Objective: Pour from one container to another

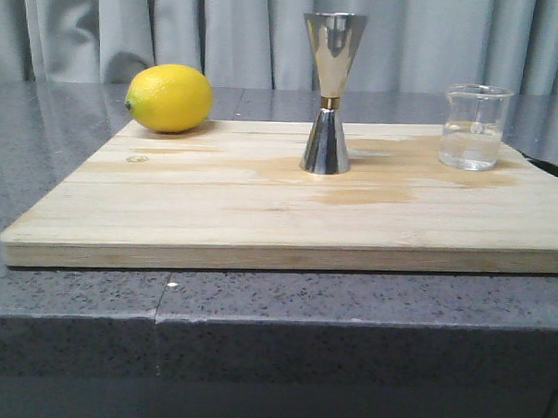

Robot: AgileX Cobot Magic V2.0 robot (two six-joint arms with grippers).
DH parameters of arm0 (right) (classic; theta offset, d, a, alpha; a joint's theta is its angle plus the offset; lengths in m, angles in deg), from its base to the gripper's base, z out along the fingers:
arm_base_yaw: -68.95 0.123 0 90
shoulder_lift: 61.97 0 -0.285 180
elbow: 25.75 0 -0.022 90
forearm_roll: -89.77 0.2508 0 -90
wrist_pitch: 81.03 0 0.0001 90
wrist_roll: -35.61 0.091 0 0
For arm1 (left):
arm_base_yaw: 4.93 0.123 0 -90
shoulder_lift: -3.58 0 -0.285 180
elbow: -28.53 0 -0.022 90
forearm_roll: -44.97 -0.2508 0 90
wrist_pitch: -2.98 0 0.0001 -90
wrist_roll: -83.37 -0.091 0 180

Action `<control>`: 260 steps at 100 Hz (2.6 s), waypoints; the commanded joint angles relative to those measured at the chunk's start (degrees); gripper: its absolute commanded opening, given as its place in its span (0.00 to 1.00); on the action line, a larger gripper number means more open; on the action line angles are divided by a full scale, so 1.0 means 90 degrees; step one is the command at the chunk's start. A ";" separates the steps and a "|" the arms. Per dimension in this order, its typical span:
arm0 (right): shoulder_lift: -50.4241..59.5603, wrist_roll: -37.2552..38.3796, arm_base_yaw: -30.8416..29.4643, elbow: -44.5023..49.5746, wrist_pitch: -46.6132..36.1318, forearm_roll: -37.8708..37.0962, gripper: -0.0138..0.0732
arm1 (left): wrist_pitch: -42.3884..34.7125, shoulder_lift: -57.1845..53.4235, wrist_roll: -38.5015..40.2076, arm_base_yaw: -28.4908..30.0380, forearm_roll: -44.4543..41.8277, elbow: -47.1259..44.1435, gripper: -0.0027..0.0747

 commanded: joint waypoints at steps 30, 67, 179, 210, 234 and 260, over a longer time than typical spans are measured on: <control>0.0109 0.0007 -0.0023 0.0158 -0.0456 -0.0055 0.07 | -0.0509 -0.0162 0.0006 0.0019 0.0010 -0.0222 0.01; 0.0109 0.0007 -0.0023 0.0158 -0.0456 -0.0055 0.07 | -0.0509 -0.0162 0.0006 0.0019 0.0010 -0.0222 0.01; 0.0109 0.0970 -0.0023 0.0158 -0.2010 0.0036 0.07 | -0.1347 -0.0162 0.0017 0.0019 0.2381 -0.0222 0.01; -0.0003 0.2230 -0.0023 -0.0854 -0.0922 0.0146 0.07 | -0.0748 -0.0117 -0.0009 0.0019 0.3761 0.0479 0.01; -0.1387 0.1566 -0.0023 -0.2512 0.0710 -0.0265 0.07 | 0.0860 0.1088 -0.1039 0.0019 0.3906 0.1910 0.01; -0.3355 0.0362 -0.0012 -0.3860 0.1488 -0.0262 0.07 | 0.1579 0.3032 -0.2903 0.0019 0.4989 0.3550 0.01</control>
